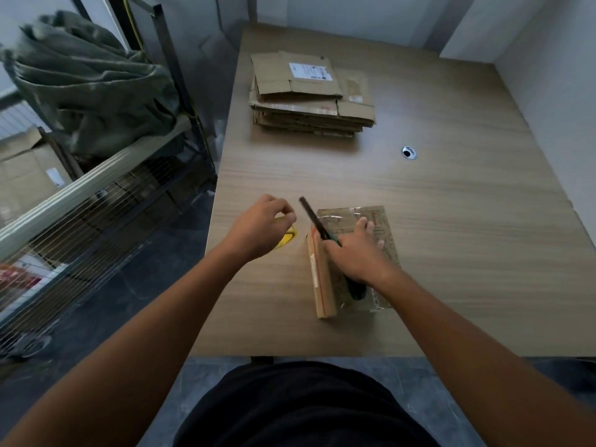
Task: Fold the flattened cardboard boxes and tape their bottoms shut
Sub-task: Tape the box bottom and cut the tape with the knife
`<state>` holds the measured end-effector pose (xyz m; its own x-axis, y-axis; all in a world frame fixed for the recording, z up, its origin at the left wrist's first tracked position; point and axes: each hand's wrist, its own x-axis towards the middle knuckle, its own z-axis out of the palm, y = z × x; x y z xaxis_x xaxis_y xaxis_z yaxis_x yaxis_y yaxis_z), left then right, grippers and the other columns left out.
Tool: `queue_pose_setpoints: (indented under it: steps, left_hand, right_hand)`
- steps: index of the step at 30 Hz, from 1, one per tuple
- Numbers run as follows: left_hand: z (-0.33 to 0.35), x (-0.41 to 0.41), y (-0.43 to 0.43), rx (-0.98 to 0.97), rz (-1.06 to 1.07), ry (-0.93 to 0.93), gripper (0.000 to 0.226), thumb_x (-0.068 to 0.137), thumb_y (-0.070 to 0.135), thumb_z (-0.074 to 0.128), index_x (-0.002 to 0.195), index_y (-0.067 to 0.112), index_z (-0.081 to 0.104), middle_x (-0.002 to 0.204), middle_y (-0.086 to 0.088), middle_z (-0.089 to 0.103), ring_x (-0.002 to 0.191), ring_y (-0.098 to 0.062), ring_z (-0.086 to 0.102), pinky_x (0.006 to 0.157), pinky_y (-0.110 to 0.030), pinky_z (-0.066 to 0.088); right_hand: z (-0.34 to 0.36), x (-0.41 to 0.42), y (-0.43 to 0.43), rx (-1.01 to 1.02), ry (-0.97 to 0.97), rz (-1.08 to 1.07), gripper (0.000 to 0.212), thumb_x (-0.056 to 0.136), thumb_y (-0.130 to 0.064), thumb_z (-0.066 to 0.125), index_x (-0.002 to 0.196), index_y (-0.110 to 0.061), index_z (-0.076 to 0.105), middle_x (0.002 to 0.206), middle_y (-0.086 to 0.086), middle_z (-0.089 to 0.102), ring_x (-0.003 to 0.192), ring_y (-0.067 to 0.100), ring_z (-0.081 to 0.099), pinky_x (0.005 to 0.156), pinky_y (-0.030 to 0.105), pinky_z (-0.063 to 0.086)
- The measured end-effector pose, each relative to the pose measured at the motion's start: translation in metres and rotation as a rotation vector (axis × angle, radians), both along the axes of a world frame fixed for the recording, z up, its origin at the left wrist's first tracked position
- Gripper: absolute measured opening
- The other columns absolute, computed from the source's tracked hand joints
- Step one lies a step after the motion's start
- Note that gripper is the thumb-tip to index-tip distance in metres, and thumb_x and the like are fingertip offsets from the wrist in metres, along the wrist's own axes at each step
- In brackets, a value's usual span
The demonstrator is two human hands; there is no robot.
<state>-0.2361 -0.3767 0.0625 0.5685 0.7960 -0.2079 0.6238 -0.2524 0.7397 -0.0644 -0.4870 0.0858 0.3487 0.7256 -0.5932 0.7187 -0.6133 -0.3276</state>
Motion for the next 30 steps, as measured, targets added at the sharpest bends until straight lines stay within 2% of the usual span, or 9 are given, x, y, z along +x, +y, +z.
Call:
queue_pose_setpoints:
  steps: [3, 6, 8, 11, 18, 21, 24, 27, 30]
  left_hand:
    - [0.018, -0.004, -0.019, -0.104, -0.018, -0.078, 0.018, 0.101, 0.023, 0.053, 0.095, 0.034, 0.066, 0.125, 0.008, 0.048, 0.101, -0.016, 0.056, 0.078, -0.033, 0.054]
    - [0.041, 0.001, -0.047, -0.152, -0.024, -0.127, 0.018, 0.1, 0.018, 0.051, 0.099, 0.027, 0.067, 0.128, 0.006, 0.046, 0.101, -0.014, 0.053, 0.069, -0.026, 0.051]
    - [0.055, 0.007, -0.068, -0.192, -0.029, -0.163, 0.02, 0.099, 0.02, 0.05, 0.099, 0.029, 0.068, 0.13, 0.007, 0.045, 0.108, -0.015, 0.05, 0.072, -0.028, 0.053]
    - [0.071, 0.02, -0.107, -0.243, -0.013, -0.209, 0.025, 0.089, 0.033, 0.046, 0.101, 0.03, 0.067, 0.128, 0.007, 0.045, 0.11, -0.016, 0.05, 0.072, -0.028, 0.052]
    - [0.075, 0.054, -0.176, -0.153, 0.026, -0.204, 0.025, 0.1, 0.011, 0.049, 0.104, 0.029, 0.066, 0.126, 0.005, 0.05, 0.106, -0.017, 0.055, 0.079, -0.035, 0.061]
    - [0.07, 0.059, -0.204, -0.104, 0.013, -0.186, 0.028, 0.102, 0.018, 0.054, 0.124, 0.031, 0.064, 0.123, 0.001, 0.057, 0.093, -0.02, 0.066, 0.073, -0.037, 0.063]
    - [0.065, 0.054, -0.229, -0.117, 0.026, -0.228, 0.05, 0.101, 0.025, 0.06, 0.148, 0.032, 0.044, 0.1, -0.003, 0.067, 0.082, -0.021, 0.07, 0.071, -0.033, 0.062]
    - [0.068, 0.046, -0.238, -0.161, 0.08, -0.321, 0.044, 0.097, 0.032, 0.065, 0.137, 0.022, 0.05, 0.082, -0.015, 0.067, 0.079, -0.032, 0.069, 0.068, -0.038, 0.06]
    - [0.072, 0.034, -0.236, -0.244, 0.084, -0.461, 0.033, 0.094, 0.036, 0.061, 0.122, 0.018, 0.059, 0.096, -0.025, 0.069, 0.087, -0.044, 0.066, 0.067, -0.04, 0.058]
  right_hand:
    - [0.003, 0.004, -0.022, 0.443, 0.119, -0.162, 0.041, 0.103, -0.051, 0.045, 0.107, -0.017, 0.067, 0.158, 0.014, 0.031, 0.147, 0.029, 0.03, 0.12, 0.049, 0.028]
    - [0.016, 0.012, -0.046, 0.662, 0.294, -0.231, 0.022, 0.103, -0.047, 0.048, 0.102, -0.026, 0.056, 0.103, 0.003, 0.063, 0.093, 0.015, 0.063, 0.083, 0.034, 0.052]
    - [0.026, 0.015, -0.061, 0.653, 0.587, -0.252, 0.017, 0.105, -0.039, 0.049, 0.106, -0.023, 0.054, 0.081, 0.001, 0.06, 0.071, 0.015, 0.061, 0.074, 0.036, 0.053]
    - [0.032, 0.023, -0.089, 0.566, 0.838, -0.254, 0.017, 0.1, -0.032, 0.061, 0.108, -0.018, 0.058, 0.075, -0.003, 0.052, 0.066, 0.013, 0.054, 0.073, 0.04, 0.054]
    - [0.035, 0.043, -0.144, 0.712, 0.737, -0.226, 0.016, 0.095, -0.027, 0.071, 0.089, -0.013, 0.067, 0.063, -0.003, 0.059, 0.06, 0.014, 0.056, 0.061, 0.036, 0.051]
    - [0.035, 0.053, -0.165, 0.746, 0.728, -0.206, 0.009, 0.098, -0.018, 0.066, 0.09, -0.013, 0.067, 0.064, -0.002, 0.058, 0.057, 0.009, 0.055, 0.054, 0.026, 0.05]
    - [0.031, 0.054, -0.185, 0.714, 0.805, -0.294, 0.013, 0.099, -0.015, 0.063, 0.103, -0.005, 0.069, 0.068, 0.006, 0.057, 0.059, 0.016, 0.054, 0.058, 0.033, 0.05]
    - [0.033, 0.055, -0.193, 0.691, 0.88, -0.381, 0.011, 0.1, -0.015, 0.062, 0.098, -0.006, 0.068, 0.063, 0.002, 0.056, 0.06, 0.02, 0.051, 0.06, 0.037, 0.048]
    - [0.036, 0.051, -0.193, 0.708, 0.882, -0.386, 0.015, 0.099, -0.014, 0.062, 0.096, 0.0, 0.067, 0.061, 0.001, 0.056, 0.057, 0.018, 0.051, 0.059, 0.033, 0.048]
